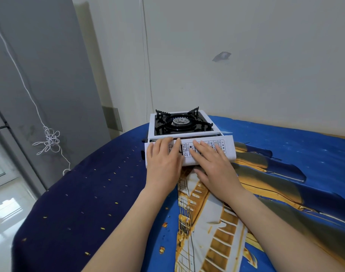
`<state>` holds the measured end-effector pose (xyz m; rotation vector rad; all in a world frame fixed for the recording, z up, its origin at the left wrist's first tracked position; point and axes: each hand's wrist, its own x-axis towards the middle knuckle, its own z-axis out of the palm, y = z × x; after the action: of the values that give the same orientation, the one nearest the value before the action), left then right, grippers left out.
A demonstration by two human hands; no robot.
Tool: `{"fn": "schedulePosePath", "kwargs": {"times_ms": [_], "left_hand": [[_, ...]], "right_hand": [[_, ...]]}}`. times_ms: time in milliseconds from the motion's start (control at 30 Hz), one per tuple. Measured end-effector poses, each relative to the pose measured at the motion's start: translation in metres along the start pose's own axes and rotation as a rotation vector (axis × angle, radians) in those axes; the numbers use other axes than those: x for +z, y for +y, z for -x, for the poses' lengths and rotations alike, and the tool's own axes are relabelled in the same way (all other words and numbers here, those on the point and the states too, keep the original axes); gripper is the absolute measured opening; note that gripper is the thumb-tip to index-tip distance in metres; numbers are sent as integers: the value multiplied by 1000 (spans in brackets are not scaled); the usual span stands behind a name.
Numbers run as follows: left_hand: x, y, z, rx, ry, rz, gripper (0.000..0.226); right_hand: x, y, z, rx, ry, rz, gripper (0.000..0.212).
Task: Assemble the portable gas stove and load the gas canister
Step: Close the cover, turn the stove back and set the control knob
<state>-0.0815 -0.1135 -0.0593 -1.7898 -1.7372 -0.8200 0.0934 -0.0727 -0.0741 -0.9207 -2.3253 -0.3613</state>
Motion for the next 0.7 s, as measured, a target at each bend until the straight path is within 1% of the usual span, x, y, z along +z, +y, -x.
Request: {"fn": "schedulePosePath", "kwargs": {"times_ms": [133,233,333,467,600,700], "left_hand": [[5,1,3,-3,-82,9,57],[10,1,5,13,-137,-31,65],[15,-1,2,15,-159,-65,64],[22,-5,-4,0,-201,-89,66],[24,-7,-9,-2,-205,-54,65],[26,-9,-12,-2,-206,-45,64]], "right_hand": [[4,5,-6,-1,-4,18,58],[8,9,-10,8,-11,4,67],[12,12,-16,22,-3,-28,71],[14,17,-23,33,-4,-91,68],[15,23,-27,33,-5,-173,61],[17,27,-29,42,-4,-230,62]]}}
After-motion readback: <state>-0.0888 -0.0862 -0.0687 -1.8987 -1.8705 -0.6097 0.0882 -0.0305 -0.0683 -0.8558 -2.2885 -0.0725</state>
